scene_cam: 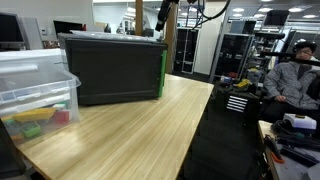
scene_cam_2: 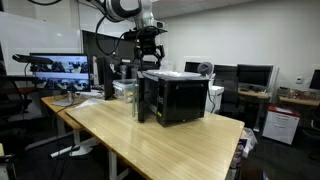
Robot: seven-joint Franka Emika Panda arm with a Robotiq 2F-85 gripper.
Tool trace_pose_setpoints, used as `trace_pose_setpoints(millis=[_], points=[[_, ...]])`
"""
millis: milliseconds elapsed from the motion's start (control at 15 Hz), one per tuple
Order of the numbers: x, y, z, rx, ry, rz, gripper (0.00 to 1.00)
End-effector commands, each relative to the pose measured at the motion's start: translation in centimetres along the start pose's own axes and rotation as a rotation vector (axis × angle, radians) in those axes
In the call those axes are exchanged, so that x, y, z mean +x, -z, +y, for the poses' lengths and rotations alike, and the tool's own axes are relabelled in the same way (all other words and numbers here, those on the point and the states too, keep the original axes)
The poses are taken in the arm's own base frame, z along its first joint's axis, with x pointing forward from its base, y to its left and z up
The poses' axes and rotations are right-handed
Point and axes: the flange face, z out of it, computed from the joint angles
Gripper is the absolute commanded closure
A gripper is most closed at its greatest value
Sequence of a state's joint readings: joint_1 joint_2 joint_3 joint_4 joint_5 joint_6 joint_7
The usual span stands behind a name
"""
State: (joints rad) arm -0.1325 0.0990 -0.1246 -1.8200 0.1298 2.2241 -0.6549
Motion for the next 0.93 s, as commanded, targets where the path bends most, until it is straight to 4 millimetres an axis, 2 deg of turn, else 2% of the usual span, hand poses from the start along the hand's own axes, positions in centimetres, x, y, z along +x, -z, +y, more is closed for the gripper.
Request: trace_pose_setpoints(millis=[0,200,467,600,867], points=[[0.4,1.0,0.4,-0.026,0.008,0.023,0.0],[0.6,0.3,0.5,-0.025,0.005,0.023,0.0],[1.1,-1.7,0.5,-0.015,-0.004,0.023,0.0],[1.7,-3.1,0.3,0.005,-0.033,0.032,0.0],[3.0,-4.2,-0.5,0.022,-0.114,0.049,0.0]])
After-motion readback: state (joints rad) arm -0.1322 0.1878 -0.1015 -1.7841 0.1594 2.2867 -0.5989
